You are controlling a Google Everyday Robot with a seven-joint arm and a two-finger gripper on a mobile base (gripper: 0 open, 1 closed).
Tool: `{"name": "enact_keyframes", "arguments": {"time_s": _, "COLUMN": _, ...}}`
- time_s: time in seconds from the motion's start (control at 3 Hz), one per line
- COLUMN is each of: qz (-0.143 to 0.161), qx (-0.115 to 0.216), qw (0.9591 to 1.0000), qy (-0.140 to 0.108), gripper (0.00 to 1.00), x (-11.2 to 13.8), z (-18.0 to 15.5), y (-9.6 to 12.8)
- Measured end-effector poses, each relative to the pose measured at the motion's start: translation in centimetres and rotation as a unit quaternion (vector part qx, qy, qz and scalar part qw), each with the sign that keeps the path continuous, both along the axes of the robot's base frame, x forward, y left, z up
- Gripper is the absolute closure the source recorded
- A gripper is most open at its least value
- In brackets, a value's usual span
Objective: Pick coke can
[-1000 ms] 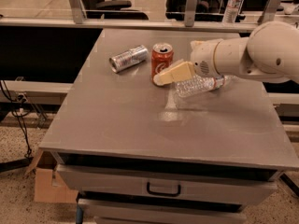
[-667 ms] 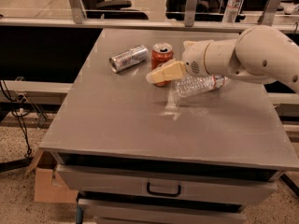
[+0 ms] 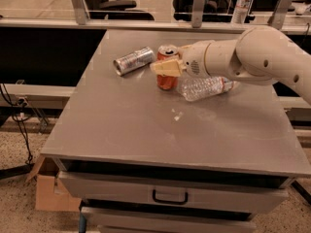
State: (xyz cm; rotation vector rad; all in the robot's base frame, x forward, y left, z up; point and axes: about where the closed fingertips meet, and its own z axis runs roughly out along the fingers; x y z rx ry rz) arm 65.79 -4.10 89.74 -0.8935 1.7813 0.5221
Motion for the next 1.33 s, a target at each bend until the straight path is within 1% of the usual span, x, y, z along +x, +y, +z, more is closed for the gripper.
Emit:
{"name": "enact_keyframes", "arguments": {"time_s": 0.33, "qz": 0.005, "qx": 0.013, "qw": 0.9998, "qy": -0.011, "gripper": 0.70, "x": 0.0, "z": 1.6, "y": 0.1}}
{"name": "enact_keyframes", "arguments": {"time_s": 0.67, "qz": 0.002, "qx": 0.034, "qw": 0.9984, "qy": -0.047, "gripper": 0.94, "x": 0.0, "z": 5.1, "y": -0.3}}
{"name": "enact_keyframes", "arguments": {"time_s": 1.0, "qz": 0.004, "qx": 0.036, "qw": 0.9980, "qy": -0.052, "gripper": 1.00, "x": -0.1, "z": 5.6, "y": -0.1}}
{"name": "enact_keyframes", "arguments": {"time_s": 1.33, "qz": 0.004, "qx": 0.036, "qw": 0.9980, "qy": -0.052, "gripper": 1.00, "x": -0.1, "z": 5.6, "y": -0.1}}
